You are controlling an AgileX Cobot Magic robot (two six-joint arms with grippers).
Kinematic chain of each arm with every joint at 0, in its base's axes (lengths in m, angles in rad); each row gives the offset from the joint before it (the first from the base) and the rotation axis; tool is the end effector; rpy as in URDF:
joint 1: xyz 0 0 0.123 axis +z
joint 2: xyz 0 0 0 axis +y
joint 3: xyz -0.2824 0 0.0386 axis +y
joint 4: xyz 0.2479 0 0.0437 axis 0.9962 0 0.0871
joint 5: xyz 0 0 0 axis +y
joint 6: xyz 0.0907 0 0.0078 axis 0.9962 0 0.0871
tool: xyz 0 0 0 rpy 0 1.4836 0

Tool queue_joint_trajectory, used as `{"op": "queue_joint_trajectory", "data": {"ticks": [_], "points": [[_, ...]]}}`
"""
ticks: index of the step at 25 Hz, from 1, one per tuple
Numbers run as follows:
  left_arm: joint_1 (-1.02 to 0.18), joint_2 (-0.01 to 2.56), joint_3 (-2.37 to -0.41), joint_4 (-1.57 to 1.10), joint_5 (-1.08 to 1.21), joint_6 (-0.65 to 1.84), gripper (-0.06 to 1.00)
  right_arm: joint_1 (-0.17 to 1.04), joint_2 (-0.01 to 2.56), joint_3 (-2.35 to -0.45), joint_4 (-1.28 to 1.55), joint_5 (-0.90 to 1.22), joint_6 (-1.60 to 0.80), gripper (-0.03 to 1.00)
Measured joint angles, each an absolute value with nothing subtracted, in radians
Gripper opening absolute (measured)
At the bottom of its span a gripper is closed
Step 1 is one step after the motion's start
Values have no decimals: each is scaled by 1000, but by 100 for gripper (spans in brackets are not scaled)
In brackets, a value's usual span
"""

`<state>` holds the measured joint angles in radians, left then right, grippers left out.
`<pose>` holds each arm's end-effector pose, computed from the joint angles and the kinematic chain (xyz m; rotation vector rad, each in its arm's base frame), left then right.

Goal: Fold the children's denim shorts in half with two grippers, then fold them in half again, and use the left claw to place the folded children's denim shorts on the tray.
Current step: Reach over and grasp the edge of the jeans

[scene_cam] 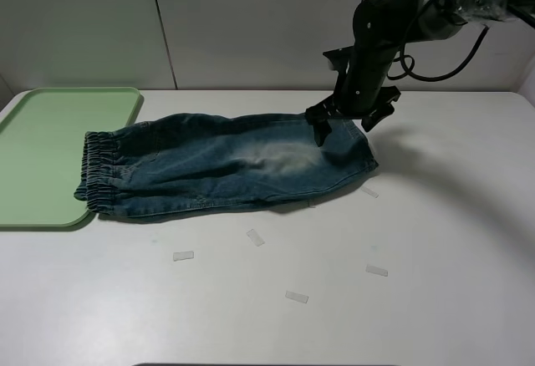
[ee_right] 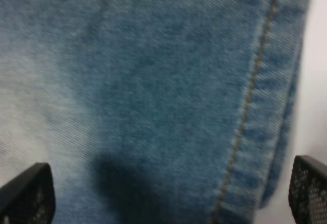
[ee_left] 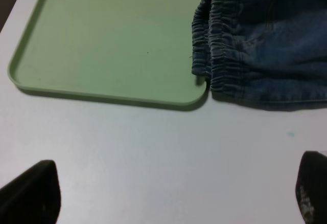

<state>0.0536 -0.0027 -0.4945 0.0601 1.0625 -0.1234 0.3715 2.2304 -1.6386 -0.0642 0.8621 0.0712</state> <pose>-0.0050 0.0045 0.2756 -0.1837 2.0393 0.0285 0.4228 0.1600 0.1314 -0.4917 2.8894 -0.0099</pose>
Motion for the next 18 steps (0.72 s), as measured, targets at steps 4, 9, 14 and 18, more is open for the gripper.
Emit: {"op": "queue_joint_trajectory", "data": {"ticks": [4,9,14,18], "points": [[54,-3,-495,60,1062,-123,91,342,2230,-1639,-61,859,58,69],[54,-3,-495,60,1062,-123,91,308,2230,-1639,-64,832,33,69],[54,-3,-495,60,1062,-123,91,305,2263,-1639,-69,805,25,69],[54,-3,-495,60,1062,-123,91,305,2303,-1639,-68,785,22,69]]}}
